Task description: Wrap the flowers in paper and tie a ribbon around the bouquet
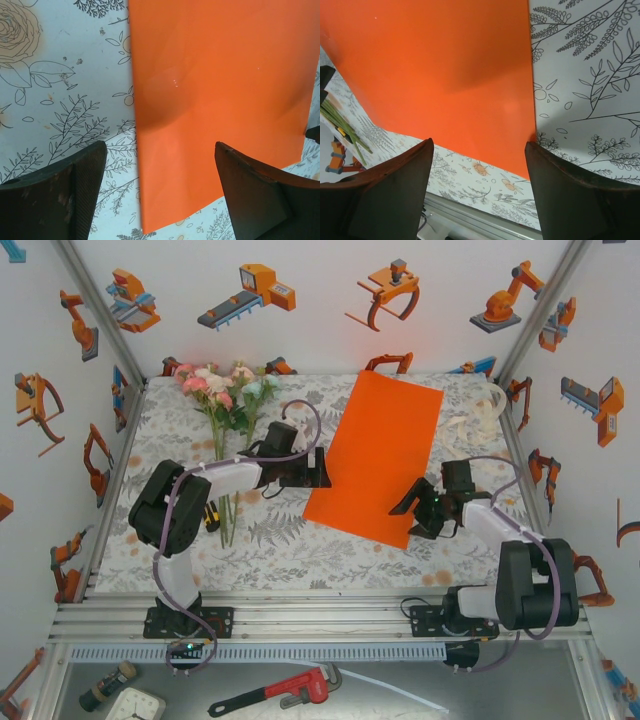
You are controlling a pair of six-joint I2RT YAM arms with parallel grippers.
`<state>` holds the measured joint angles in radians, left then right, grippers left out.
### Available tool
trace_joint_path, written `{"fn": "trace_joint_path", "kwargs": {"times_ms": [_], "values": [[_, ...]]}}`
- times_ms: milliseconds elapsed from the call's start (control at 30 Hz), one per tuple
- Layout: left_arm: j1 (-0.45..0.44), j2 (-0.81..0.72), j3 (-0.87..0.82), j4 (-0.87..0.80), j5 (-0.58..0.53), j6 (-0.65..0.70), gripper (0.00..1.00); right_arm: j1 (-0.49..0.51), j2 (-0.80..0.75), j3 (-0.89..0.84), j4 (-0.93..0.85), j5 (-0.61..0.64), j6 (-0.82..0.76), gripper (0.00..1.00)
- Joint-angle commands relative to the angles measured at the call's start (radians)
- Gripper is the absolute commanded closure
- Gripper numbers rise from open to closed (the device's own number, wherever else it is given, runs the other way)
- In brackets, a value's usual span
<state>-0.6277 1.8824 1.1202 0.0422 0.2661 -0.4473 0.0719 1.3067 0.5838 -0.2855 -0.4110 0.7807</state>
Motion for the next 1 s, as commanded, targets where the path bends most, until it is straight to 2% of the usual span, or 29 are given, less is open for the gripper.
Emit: {"fn": "trace_joint_path", "kwargs": {"times_ms": [0, 67, 167, 267, 567, 967], "values": [[-0.006, 0.039, 0.014, -0.027, 0.011, -0.011, 0.19, 0.007, -0.028, -0.019, 0.059, -0.007, 0.034, 0.34], [-0.008, 0.046, 0.023, -0.029, 0.016, -0.011, 0.19, 0.007, -0.032, -0.021, 0.046, 0.021, 0.033, 0.33], [-0.013, 0.048, 0.026, -0.04, 0.005, -0.005, 0.19, 0.009, -0.096, -0.03, -0.032, 0.179, 0.021, 0.22], [-0.018, 0.048, 0.024, -0.04, 0.002, -0.001, 0.22, 0.009, -0.144, -0.059, 0.003, 0.242, -0.009, 0.19], [-0.039, 0.089, 0.046, -0.071, -0.021, 0.011, 0.3, 0.044, -0.014, -0.091, 0.156, 0.166, 0.03, 0.25], [-0.044, 0.105, 0.05, -0.065, -0.006, 0.007, 0.35, 0.049, -0.058, -0.091, 0.241, 0.115, 0.119, 0.36]]}}
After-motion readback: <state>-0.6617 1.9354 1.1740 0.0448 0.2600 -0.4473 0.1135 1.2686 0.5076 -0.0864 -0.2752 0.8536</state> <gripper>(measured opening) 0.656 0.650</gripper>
